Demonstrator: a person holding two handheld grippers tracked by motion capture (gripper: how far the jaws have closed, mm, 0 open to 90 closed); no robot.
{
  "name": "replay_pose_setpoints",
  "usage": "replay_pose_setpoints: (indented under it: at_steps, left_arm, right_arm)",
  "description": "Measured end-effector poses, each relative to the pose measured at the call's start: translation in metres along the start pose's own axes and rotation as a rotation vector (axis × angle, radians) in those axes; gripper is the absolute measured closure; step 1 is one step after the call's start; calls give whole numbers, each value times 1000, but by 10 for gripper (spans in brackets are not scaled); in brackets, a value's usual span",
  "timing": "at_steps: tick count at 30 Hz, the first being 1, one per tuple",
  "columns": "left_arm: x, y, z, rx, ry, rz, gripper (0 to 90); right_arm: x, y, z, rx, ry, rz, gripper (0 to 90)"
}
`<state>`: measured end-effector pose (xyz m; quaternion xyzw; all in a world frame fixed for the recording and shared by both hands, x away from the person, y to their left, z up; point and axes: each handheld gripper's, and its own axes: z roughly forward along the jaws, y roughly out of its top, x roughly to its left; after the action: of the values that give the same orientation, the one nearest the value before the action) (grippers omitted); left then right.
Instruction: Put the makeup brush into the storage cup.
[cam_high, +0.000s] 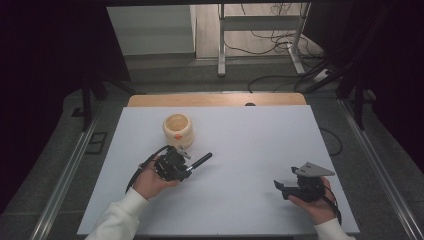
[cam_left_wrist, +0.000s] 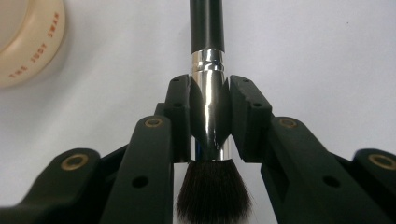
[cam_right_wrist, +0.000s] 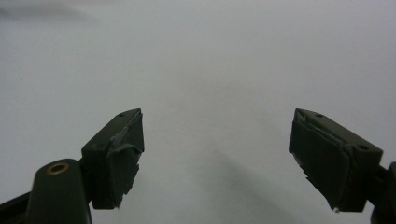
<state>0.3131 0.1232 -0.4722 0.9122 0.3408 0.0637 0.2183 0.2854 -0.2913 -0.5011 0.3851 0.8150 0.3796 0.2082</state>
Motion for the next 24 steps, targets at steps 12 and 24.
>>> replay_pose_setpoints:
  at_steps: [12,24]
  left_arm:
    - [-6,11,2,-8,-6,41,708]
    - [-13,18,6,-19,-18,69,708]
  right_arm:
    - [0,0,0,1,0,-2,186]
    - [0,0,0,1,-1,-4,186]
